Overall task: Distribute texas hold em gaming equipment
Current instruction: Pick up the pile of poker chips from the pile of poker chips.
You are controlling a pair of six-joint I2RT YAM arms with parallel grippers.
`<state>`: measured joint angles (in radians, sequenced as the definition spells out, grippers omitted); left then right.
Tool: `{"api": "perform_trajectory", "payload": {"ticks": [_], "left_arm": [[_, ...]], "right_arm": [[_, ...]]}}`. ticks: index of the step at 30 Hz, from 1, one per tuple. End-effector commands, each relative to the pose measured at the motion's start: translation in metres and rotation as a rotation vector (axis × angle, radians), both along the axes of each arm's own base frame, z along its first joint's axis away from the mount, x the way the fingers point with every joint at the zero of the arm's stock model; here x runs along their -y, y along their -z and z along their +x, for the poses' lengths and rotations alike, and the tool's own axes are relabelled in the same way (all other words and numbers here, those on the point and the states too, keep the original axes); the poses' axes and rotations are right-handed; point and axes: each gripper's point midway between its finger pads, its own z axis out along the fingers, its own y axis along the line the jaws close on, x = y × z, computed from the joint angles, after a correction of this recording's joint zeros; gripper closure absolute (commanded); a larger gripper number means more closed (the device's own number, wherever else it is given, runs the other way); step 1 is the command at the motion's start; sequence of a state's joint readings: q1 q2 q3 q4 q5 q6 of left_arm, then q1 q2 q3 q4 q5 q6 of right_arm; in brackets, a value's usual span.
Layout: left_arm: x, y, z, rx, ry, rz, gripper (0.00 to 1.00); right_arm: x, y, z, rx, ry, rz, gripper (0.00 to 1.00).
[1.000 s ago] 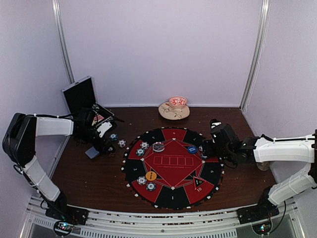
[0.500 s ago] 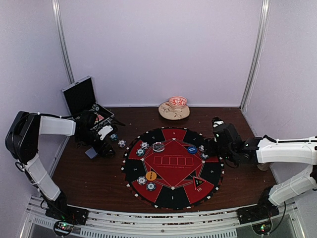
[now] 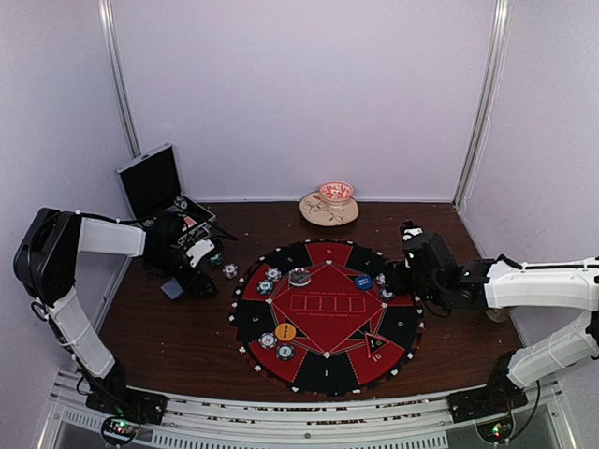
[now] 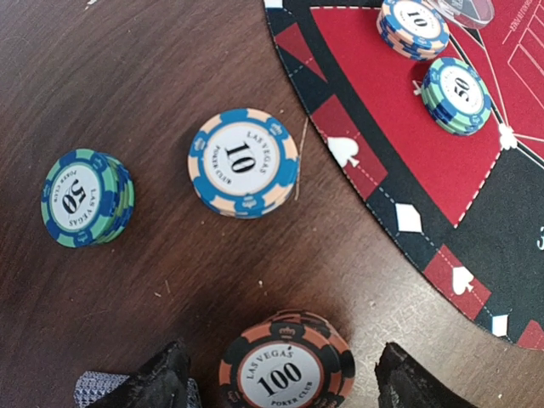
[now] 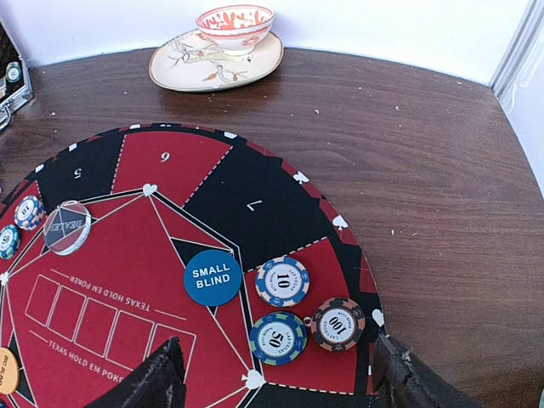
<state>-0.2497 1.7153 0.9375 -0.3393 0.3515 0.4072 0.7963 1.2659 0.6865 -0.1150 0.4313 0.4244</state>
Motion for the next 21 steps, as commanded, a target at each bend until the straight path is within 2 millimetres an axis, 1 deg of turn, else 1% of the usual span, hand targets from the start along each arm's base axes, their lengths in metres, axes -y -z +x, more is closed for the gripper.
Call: {"api": "perform_trajectory", "payload": {"ticks": [1,10,21], "left_arm": [[0.0018,-0.0084,0.0121,0.039,0.004,-0.015,0.23],[0.0032,-0.011,0.0109,0.044,0.01,-0.023,0.33],[0.0042,-0.0106,0.0095,0.038,0.016,-0.03,0.42]], "right_arm": [[0.0042,-0.0046,-0.0002,0.024,0.014,-0.003,0.23],[0.004,-0.0039,-0.0001,0.023,0.013,-0.006,0.23],[0.004,-0.0047,-0.0003,0.025,0.011,-0.006,0.23]]}}
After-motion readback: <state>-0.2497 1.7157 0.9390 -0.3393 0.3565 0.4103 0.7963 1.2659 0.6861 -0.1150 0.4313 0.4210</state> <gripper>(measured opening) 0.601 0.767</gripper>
